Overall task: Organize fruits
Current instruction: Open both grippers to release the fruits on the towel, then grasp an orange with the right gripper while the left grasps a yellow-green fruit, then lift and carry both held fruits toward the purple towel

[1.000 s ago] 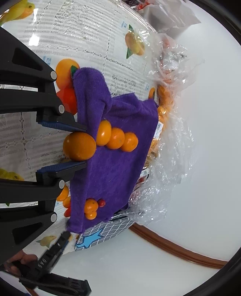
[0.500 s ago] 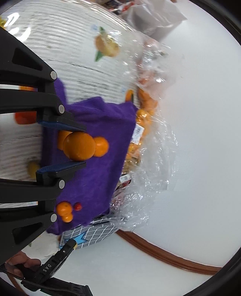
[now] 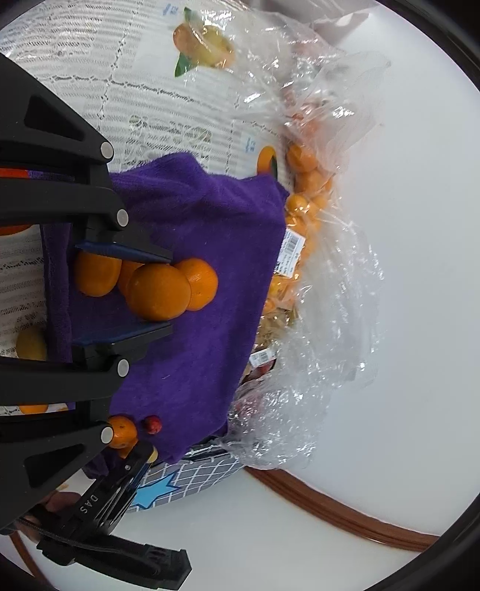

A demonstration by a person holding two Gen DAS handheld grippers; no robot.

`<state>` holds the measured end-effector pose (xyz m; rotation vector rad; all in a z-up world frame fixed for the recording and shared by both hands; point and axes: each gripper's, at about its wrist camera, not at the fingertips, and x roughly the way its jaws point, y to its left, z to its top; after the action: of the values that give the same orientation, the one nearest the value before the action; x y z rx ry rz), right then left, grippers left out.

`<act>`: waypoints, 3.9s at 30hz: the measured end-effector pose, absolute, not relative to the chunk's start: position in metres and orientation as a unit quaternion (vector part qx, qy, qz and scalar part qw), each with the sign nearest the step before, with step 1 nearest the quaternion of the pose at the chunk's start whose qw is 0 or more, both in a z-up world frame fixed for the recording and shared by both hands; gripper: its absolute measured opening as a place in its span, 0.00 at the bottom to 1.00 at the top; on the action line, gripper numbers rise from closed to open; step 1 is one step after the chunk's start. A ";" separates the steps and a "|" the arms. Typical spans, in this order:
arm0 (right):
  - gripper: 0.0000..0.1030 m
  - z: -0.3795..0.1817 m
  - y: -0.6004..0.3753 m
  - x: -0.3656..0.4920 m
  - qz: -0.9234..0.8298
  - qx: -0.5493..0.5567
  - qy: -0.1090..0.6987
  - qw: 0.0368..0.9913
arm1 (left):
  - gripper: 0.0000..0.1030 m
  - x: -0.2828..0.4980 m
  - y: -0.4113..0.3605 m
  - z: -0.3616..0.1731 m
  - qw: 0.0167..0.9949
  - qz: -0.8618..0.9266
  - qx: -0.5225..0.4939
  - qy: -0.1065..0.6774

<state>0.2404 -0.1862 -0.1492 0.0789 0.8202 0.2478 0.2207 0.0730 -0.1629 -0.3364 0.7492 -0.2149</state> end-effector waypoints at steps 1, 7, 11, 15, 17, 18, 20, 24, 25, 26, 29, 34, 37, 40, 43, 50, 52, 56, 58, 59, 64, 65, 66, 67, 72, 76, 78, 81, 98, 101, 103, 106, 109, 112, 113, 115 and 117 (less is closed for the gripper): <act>0.26 -0.152 -0.186 0.240 0.123 0.043 0.397 0.909 | 0.29 0.221 0.072 -0.166 0.910 -0.106 -0.162 0.366; 0.26 -0.162 -0.185 0.243 0.120 0.045 0.404 0.906 | 0.29 0.225 0.065 -0.173 0.908 -0.114 -0.152 0.374; 0.27 -0.164 -0.184 0.243 0.120 0.043 0.407 0.905 | 0.29 0.225 0.064 -0.174 0.907 -0.120 -0.151 0.373; 0.27 -0.164 -0.184 0.243 0.119 0.041 0.405 0.905 | 0.29 0.225 0.064 -0.175 0.906 -0.123 -0.152 0.375; 0.27 -0.164 -0.184 0.243 0.118 0.041 0.405 0.906 | 0.29 0.225 0.063 -0.175 0.906 -0.123 -0.151 0.375; 0.27 -0.164 -0.184 0.243 0.117 0.041 0.405 0.906 | 0.29 0.225 0.063 -0.175 0.906 -0.124 -0.151 0.375; 0.30 -0.163 -0.185 0.242 0.116 0.040 0.405 0.906 | 0.29 0.226 0.063 -0.176 0.905 -0.126 -0.151 0.376; 0.37 -0.161 -0.186 0.238 0.112 0.040 0.401 0.908 | 0.29 0.225 0.060 -0.176 0.906 -0.127 -0.146 0.376; 0.43 -0.159 -0.186 0.237 0.111 0.040 0.398 0.910 | 0.29 0.225 0.059 -0.176 0.906 -0.128 -0.144 0.376; 0.46 -0.158 -0.187 0.236 0.110 0.039 0.396 0.911 | 0.29 0.225 0.059 -0.176 0.907 -0.129 -0.142 0.376; 0.58 -0.153 -0.187 0.231 0.099 0.032 0.382 0.918 | 0.29 0.225 0.057 -0.176 0.907 -0.130 -0.142 0.375; 0.61 -0.145 -0.189 0.223 0.091 0.033 0.369 0.924 | 0.39 0.224 0.057 -0.175 0.907 -0.137 -0.146 0.371; 0.62 -0.142 -0.189 0.216 0.084 0.034 0.365 0.927 | 0.44 0.222 0.058 -0.173 0.910 -0.138 -0.144 0.364; 0.62 -0.139 -0.192 0.208 0.078 0.041 0.364 0.927 | 0.46 0.220 0.059 -0.170 0.911 -0.140 -0.150 0.358; 0.62 -0.135 -0.193 0.199 0.070 0.039 0.364 0.928 | 0.47 0.218 0.062 -0.168 0.911 -0.140 -0.157 0.354; 0.62 -0.132 -0.191 0.176 0.065 0.019 0.376 0.924 | 0.50 0.208 0.062 -0.166 0.918 -0.134 -0.149 0.341; 0.62 -0.133 -0.190 0.170 0.064 0.015 0.383 0.921 | 0.50 0.204 0.062 -0.165 0.920 -0.133 -0.144 0.338; 0.59 -0.133 -0.189 0.158 0.063 0.012 0.389 0.919 | 0.51 0.193 0.062 -0.163 0.926 -0.131 -0.136 0.327; 0.56 -0.132 -0.188 0.151 0.064 0.011 0.392 0.917 | 0.51 0.188 0.062 -0.162 0.928 -0.126 -0.132 0.324; 0.55 -0.131 -0.187 0.149 0.063 0.011 0.394 0.917 | 0.51 0.184 0.064 -0.162 0.929 -0.124 -0.131 0.322; 0.48 -0.137 -0.182 0.138 0.076 0.015 0.409 0.909 | 0.51 0.171 0.072 -0.165 0.931 -0.112 -0.130 0.321; 0.47 -0.140 -0.179 0.136 0.081 0.014 0.413 0.907 | 0.51 0.168 0.075 -0.165 0.932 -0.109 -0.131 0.321; 0.45 -0.143 -0.176 0.135 0.087 0.014 0.417 0.905 | 0.51 0.165 0.077 -0.166 0.932 -0.106 -0.131 0.322; 0.44 -0.145 -0.173 0.134 0.094 0.015 0.420 0.902 | 0.51 0.162 0.079 -0.167 0.932 -0.103 -0.131 0.323; 0.44 -0.157 -0.149 0.137 0.139 0.015 0.437 0.888 | 0.51 0.153 0.087 -0.171 0.931 -0.092 -0.134 0.328; 0.44 -0.163 -0.127 0.144 0.164 -0.003 0.444 0.881 | 0.52 0.150 0.087 -0.174 0.930 -0.088 -0.127 0.333; 0.44 -0.167 -0.117 0.149 0.171 -0.017 0.447 0.878 | 0.52 0.149 0.085 -0.174 0.931 -0.088 -0.121 0.334; 0.44 -0.172 -0.106 0.156 0.183 -0.030 0.455 0.871 | 0.52 0.149 0.082 -0.175 0.931 -0.087 -0.113 0.337; 0.32 -0.155 -0.157 0.139 0.150 -0.025 0.430 0.890 | 0.51 0.154 0.032 -0.188 0.898 -0.172 -0.090 0.395; 0.32 -0.153 -0.175 0.137 0.139 -0.012 0.426 0.894 | 0.51 0.156 0.021 -0.190 0.896 -0.166 -0.085 0.403; 0.32 -0.155 -0.185 0.136 0.134 0.001 0.426 0.895 | 0.51 0.157 0.017 -0.192 0.895 -0.159 -0.084 0.408; 0.32 -0.160 -0.192 0.134 0.130 0.014 0.425 0.896 | 0.46 0.160 0.012 -0.196 0.893 -0.144 -0.076 0.420; 0.32 -0.161 -0.196 0.135 0.137 0.030 0.426 0.894 | 0.43 0.161 0.012 -0.198 0.893 -0.131 -0.071 0.425; 0.32 -0.162 -0.197 0.135 0.140 0.038 0.428 0.892 | 0.40 0.162 0.010 -0.198 0.894 -0.123 -0.065 0.427; 0.32 -0.163 -0.196 0.136 0.137 0.035 0.430 0.892 | 0.40 0.162 0.009 -0.199 0.894 -0.120 -0.061 0.428; 0.32 -0.164 -0.194 0.136 0.133 0.027 0.432 0.892 | 0.39 0.162 0.008 -0.198 0.894 -0.117 -0.056 0.428; 0.32 -0.164 -0.191 0.136 0.132 0.019 0.433 0.891 | 0.38 0.162 0.009 -0.198 0.895 -0.115 -0.057 0.428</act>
<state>0.1363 -0.1912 -0.1642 0.0390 0.8998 0.2730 0.1622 0.0085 -0.1984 -0.1172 0.8878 -0.2394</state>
